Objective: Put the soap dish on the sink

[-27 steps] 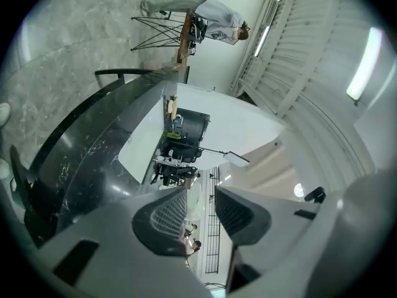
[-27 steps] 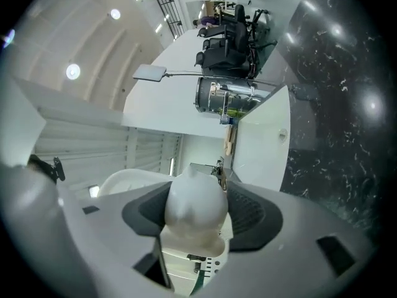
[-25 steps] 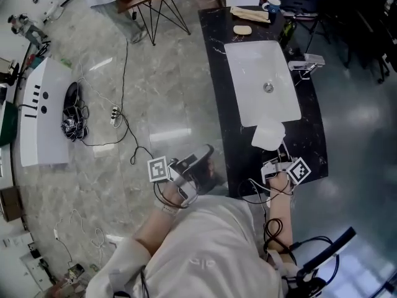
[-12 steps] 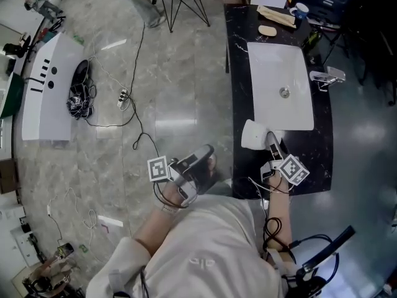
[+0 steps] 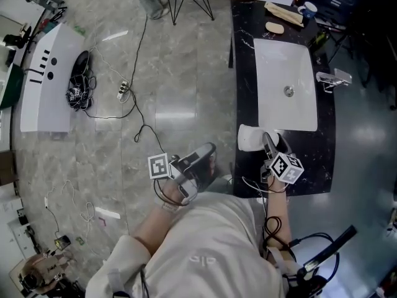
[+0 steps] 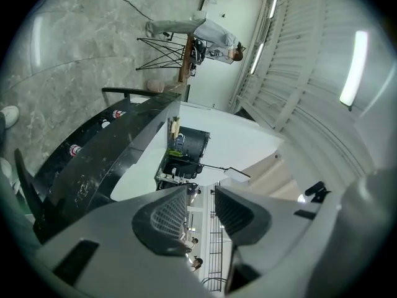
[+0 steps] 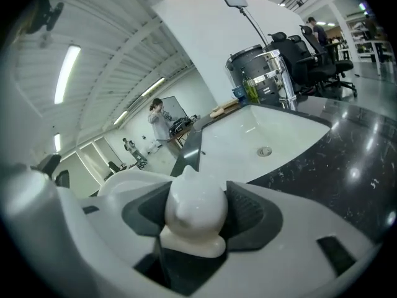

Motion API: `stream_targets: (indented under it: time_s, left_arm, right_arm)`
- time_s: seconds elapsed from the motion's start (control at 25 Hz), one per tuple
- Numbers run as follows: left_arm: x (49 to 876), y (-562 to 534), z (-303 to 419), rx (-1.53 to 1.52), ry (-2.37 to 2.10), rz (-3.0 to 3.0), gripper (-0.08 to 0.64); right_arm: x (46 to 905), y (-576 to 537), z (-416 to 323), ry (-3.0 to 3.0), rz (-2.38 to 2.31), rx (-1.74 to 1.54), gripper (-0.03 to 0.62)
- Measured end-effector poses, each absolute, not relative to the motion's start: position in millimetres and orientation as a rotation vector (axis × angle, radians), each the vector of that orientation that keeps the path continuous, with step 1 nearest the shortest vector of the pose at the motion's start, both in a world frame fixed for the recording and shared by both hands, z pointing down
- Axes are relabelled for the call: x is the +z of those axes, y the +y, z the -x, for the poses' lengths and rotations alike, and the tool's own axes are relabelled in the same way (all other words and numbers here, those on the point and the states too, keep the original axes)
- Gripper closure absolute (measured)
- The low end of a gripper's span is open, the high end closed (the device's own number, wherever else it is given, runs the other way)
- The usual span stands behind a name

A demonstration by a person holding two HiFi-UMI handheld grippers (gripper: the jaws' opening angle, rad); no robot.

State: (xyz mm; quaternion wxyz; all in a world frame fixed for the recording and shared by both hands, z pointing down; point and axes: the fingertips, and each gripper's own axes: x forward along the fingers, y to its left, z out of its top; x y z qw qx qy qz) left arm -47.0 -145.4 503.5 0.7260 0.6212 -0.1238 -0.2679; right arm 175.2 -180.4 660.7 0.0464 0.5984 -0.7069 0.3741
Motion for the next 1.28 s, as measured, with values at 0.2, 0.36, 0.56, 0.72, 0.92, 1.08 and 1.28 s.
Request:
stream_targets:
  time_s: [0.2,0.36,0.56,0.72,0.92,1.08,1.28]
  left_arm:
    - [504,-146,51,-0.597,-0.273,-1.368,0.419]
    - [506,-147,52,-0.603,-0.279,-1.368,0.419]
    - [509,-146,56,-0.603,-0.293,-1.362,0.419]
    - [512,-146,55,-0.604,-0.294,-1.359,0.419]
    - [508,-144,53,-0.612,-0.276,-1.349,0.419]
    - [505,-139,50,-0.597,-0.268,-1.37,0.419]
    - [499,-135,50,-0.596,-0.253,-1.384,0.419]
  right_arm:
    - [666,-181,-168,-2.128,-1.782,1.061,0.318]
    - [673,-182,-167,-2.108,-1.761,1.032,0.318]
    - [679,-180,-166,-2.073,-1.746,1.006,0.318]
    - [681,-182,-167,-2.068,-1.739,1.008,0.318]
    - [677,-182,-165,-2.087,-1.747,1.012,0.318]
    - [672,-182,-167,-2.117,-1.78,1.038,0.316]
    - [664,-178,-166,-2.15,-1.809,1.064,0.316]
